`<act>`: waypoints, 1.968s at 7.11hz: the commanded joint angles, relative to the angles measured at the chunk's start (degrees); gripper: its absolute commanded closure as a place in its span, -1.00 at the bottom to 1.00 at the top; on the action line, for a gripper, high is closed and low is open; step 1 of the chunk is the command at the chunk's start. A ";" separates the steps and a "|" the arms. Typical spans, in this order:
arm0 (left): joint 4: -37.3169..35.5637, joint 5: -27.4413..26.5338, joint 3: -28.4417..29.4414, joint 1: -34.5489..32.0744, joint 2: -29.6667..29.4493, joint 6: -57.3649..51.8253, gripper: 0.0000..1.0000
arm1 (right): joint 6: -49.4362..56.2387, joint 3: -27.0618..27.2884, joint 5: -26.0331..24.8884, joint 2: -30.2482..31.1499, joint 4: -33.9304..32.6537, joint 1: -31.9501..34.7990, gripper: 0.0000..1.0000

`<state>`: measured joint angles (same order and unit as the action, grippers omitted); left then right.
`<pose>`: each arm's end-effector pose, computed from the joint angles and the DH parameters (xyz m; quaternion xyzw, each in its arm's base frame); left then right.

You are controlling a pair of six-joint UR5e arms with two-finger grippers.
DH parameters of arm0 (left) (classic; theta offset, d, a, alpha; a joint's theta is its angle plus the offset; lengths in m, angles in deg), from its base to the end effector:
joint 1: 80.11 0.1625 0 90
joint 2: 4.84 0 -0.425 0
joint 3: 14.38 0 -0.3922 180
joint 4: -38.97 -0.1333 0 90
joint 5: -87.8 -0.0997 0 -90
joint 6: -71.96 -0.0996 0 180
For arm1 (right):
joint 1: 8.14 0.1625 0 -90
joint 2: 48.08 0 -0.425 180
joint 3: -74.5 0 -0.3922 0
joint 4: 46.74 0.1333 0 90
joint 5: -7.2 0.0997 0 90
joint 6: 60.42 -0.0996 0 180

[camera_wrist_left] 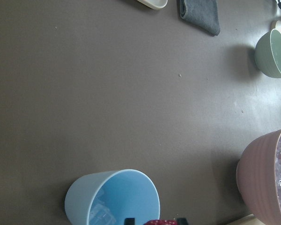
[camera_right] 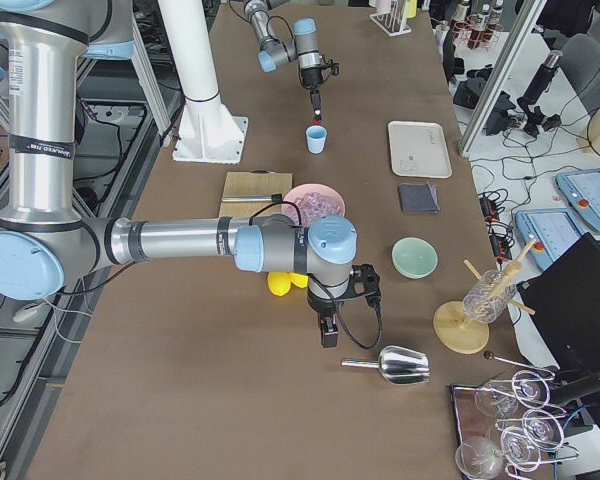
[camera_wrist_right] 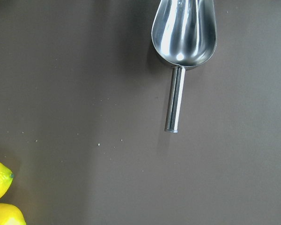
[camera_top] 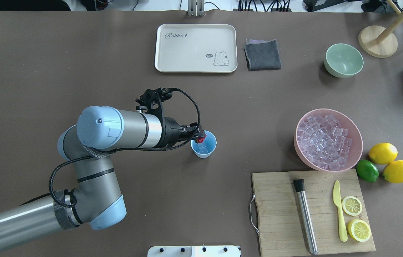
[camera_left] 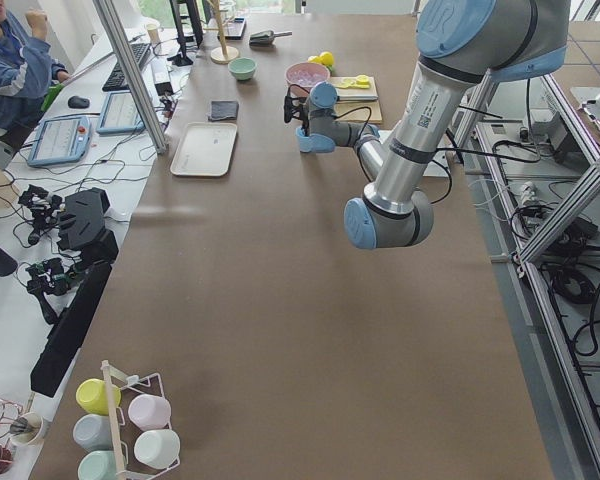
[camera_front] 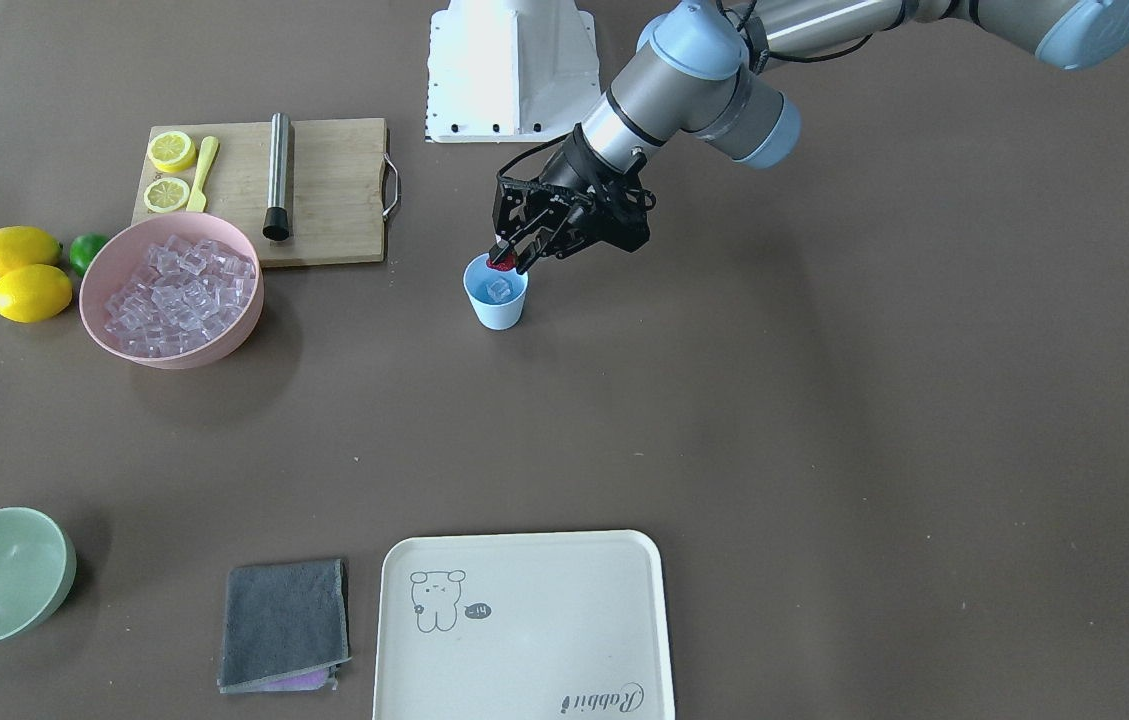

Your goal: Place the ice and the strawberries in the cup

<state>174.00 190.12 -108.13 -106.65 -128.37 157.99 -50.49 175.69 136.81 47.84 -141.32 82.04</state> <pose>0.5373 -0.3936 0.1934 0.0942 0.6525 -0.0772 0.7479 0.0712 -0.4471 0.6247 0.0355 -0.3370 -0.0820 0.9373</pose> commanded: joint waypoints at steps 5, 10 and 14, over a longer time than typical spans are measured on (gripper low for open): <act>-1.68 2.08 -0.21 -2.00 2.75 -0.86 -0.96 | 0.26 -0.02 0.38 0.67 0.00 0.00 -1.00; -4.77 30.17 -3.47 -29.64 24.88 -36.64 -0.96 | 0.09 -0.28 0.12 1.82 0.09 0.00 -1.00; -16.47 35.41 -1.80 -49.17 36.33 -74.66 -0.96 | 0.09 -0.72 0.12 1.73 0.09 0.00 -1.00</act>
<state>164.59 224.69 -110.33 -149.93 -94.52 97.40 -50.40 175.23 136.92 49.68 -141.23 82.04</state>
